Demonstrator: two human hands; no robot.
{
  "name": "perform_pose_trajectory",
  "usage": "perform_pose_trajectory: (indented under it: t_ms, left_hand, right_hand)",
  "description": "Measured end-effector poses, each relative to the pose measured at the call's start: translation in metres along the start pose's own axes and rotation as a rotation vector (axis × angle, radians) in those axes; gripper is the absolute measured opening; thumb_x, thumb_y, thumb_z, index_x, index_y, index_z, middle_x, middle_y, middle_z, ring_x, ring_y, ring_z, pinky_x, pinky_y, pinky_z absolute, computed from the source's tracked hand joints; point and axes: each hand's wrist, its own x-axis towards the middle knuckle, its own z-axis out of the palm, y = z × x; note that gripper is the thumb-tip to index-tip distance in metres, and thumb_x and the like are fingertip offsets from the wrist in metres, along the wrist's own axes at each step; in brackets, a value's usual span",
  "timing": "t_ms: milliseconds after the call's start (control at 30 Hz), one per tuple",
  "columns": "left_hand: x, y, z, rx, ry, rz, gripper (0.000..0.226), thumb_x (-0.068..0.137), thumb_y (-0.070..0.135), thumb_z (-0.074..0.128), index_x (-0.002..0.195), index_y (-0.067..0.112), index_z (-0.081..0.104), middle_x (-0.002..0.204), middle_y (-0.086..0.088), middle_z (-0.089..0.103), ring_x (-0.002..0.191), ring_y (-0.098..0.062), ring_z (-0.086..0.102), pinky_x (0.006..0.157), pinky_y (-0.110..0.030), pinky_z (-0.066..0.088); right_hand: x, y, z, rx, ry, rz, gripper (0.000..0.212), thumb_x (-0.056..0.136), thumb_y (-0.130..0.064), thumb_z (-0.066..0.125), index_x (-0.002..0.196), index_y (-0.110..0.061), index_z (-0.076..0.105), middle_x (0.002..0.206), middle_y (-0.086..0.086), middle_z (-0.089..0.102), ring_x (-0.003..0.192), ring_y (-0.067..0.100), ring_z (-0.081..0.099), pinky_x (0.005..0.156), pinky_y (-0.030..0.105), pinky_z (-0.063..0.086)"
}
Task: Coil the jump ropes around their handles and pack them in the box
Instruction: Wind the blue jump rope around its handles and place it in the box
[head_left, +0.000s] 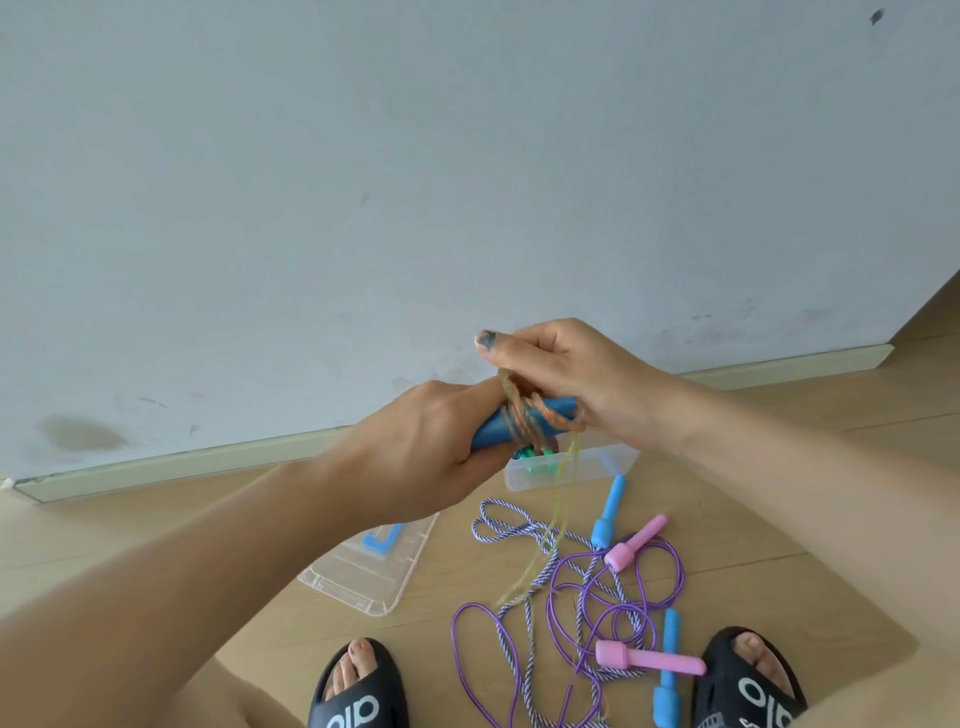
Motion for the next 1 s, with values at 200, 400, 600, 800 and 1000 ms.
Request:
perform_pose_trajectory:
  t_ms: [200,400,600,800,1000]
  left_hand:
    - [0.002,0.0,-0.004,-0.078,0.138,-0.186,0.024,0.09,0.021,0.065,0.079,0.019,0.045,0.053,0.006,0.041,0.054,-0.02,0.039,0.046,-0.019,0.029]
    - [0.006,-0.006,-0.009,-0.247,0.177,-0.45,0.014,0.089,0.022,0.062,0.094,0.029,0.051,0.065,-0.001,0.051,0.052,-0.012,0.039,0.05,-0.021,0.035]
    - [0.002,-0.025,-0.001,-0.183,-0.02,-0.505,0.014,0.09,0.02,0.06,0.094,0.031,0.051,0.066,0.002,0.052,0.052,-0.01,0.04,0.051,-0.022,0.039]
    - [0.002,-0.021,0.005,-0.103,-0.119,-0.444,0.017,0.088,0.019,0.055,0.094,0.033,0.048,0.063,-0.002,0.055,0.055,-0.022,0.047,0.056,-0.041,0.046]
    - [0.006,-0.008,0.001,0.025,-0.179,-0.25,0.028,0.09,0.022,0.056,0.1,0.043,0.04,0.055,0.002,0.047,0.049,-0.019,0.045,0.049,-0.032,0.038]
  right_hand:
    - [-0.005,0.01,0.002,0.08,0.046,0.177,0.047,0.098,-0.047,0.051,0.067,-0.012,0.043,0.056,0.0,0.024,0.051,0.017,0.015,0.044,0.026,0.014]
    - [-0.014,0.016,0.0,-0.108,0.098,0.264,0.053,0.103,-0.043,0.036,0.058,-0.016,0.036,0.046,-0.006,0.03,0.042,0.013,0.022,0.042,0.018,0.024]
    - [-0.027,0.007,0.004,-0.574,0.115,0.098,0.055,0.101,-0.045,0.041,0.058,-0.011,0.037,0.046,-0.003,0.037,0.046,0.013,0.028,0.048,0.028,0.026]
    - [-0.027,-0.008,0.002,-0.852,0.116,-0.16,0.051,0.098,-0.045,0.039,0.059,-0.012,0.039,0.045,0.002,0.039,0.049,0.02,0.035,0.05,0.034,0.028]
    - [-0.013,-0.01,-0.011,-0.651,0.205,-0.178,0.057,0.097,-0.044,0.052,0.055,-0.014,0.028,0.046,-0.003,0.023,0.048,0.015,0.023,0.048,0.031,0.019]
